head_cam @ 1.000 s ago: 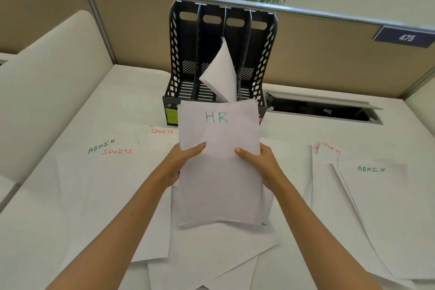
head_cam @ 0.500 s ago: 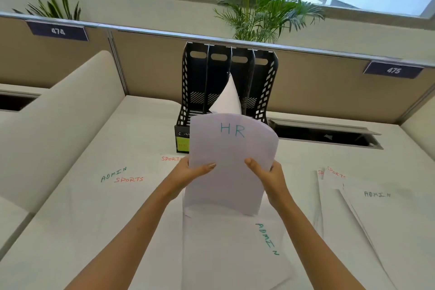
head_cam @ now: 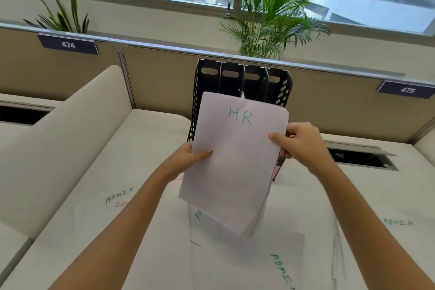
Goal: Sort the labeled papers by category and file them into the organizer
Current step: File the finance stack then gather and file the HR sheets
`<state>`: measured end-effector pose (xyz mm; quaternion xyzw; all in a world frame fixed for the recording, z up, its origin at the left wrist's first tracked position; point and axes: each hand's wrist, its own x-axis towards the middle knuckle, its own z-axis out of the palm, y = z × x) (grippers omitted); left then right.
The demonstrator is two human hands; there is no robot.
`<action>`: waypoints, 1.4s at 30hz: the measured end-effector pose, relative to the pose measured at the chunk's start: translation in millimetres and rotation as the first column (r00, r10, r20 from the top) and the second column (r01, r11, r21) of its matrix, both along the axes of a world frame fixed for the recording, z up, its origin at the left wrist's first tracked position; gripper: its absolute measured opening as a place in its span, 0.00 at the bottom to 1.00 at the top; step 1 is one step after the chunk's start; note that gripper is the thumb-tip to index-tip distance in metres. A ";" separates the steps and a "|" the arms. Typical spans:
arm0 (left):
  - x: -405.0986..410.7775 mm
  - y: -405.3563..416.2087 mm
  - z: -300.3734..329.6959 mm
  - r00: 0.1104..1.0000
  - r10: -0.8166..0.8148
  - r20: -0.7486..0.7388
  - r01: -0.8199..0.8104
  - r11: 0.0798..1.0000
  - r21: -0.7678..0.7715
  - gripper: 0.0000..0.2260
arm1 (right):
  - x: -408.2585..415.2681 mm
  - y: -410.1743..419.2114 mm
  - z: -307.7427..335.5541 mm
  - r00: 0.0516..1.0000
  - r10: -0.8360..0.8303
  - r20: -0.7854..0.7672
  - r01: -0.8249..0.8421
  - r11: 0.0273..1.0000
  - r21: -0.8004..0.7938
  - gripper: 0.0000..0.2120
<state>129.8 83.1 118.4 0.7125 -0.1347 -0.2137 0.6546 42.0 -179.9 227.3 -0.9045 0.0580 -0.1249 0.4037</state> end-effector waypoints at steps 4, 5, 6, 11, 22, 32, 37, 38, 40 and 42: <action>27.7 12.3 -0.4 0.947 0.196 0.253 -0.229 0.968 0.107 0.10 | 23.5 17.7 43.1 0.991 -0.030 0.128 0.028 0.999 0.019 0.05; 30.0 15.7 -7.3 0.893 0.250 0.375 -0.341 0.919 0.199 0.12 | 27.0 20.0 54.8 0.986 -0.044 0.158 0.035 0.998 0.059 0.06; 30.9 21.0 -17.2 0.831 0.233 0.505 -0.424 0.853 0.304 0.14 | 32.7 23.5 64.8 0.982 -0.057 0.182 0.040 0.994 0.099 0.08; 19.9 30.1 -69.9 0.703 -0.329 0.631 -0.430 0.510 0.745 0.31 | 65.1 46.1 89.5 0.948 -0.124 0.295 0.099 0.990 0.097 0.08; 20.0 30.8 -82.2 0.730 -0.342 0.592 -0.413 0.469 0.780 0.38 | 144.7 110.7 21.6 0.912 -0.077 0.404 0.240 0.897 -0.370 0.13; 18.4 26.7 -88.0 0.756 -0.289 0.588 -0.398 0.510 0.762 0.39 | 148.8 124.3 -57.0 0.933 -0.128 0.335 0.208 0.955 -0.214 0.04; 18.4 26.5 -86.0 0.766 -0.291 0.572 -0.393 0.492 0.777 0.39 | 138.3 126.9 -93.0 0.963 -0.166 0.213 0.197 0.971 -0.138 0.07; 17.3 27.6 -85.5 0.766 -0.297 0.570 -0.395 0.482 0.782 0.39 | 134.4 127.1 -98.1 0.964 -0.155 0.217 0.189 0.971 -0.145 0.09; 14.6 31.5 -85.2 0.779 -0.288 0.557 -0.392 0.470 0.791 0.39 | 127.5 126.3 -105.2 0.962 -0.129 0.240 0.172 0.971 -0.168 0.14; 7.7 38.2 -87.2 0.807 -0.252 0.534 -0.385 0.461 0.800 0.38 | 120.0 124.1 -111.0 0.958 -0.115 0.263 0.162 0.972 -0.168 0.19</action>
